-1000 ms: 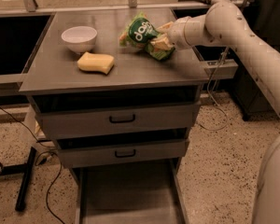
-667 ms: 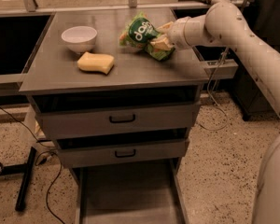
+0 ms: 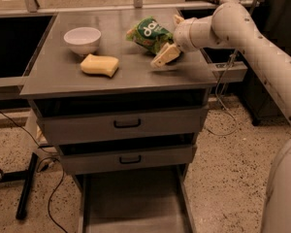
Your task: Pick green rice chip bag from bottom drawer and place on counter
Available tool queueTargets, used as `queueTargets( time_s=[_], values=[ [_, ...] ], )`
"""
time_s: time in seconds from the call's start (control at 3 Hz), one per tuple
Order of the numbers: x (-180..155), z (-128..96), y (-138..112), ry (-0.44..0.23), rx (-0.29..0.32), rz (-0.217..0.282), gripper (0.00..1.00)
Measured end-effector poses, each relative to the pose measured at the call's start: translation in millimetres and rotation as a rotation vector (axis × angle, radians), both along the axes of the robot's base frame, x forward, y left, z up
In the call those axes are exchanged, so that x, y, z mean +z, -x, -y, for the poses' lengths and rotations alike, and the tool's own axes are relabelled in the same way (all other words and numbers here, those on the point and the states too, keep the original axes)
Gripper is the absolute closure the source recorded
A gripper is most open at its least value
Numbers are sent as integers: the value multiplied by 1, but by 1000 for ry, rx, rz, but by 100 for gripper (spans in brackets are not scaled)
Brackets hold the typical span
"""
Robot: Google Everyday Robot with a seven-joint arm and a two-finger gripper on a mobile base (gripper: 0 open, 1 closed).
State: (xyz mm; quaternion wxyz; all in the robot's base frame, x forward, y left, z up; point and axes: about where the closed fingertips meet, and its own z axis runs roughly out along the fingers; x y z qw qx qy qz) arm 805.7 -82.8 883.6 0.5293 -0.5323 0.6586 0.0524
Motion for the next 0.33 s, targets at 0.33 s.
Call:
queueTargets(
  time_s=[0.33],
  values=[
    [0,0,0,0,0,0,0]
  ],
)
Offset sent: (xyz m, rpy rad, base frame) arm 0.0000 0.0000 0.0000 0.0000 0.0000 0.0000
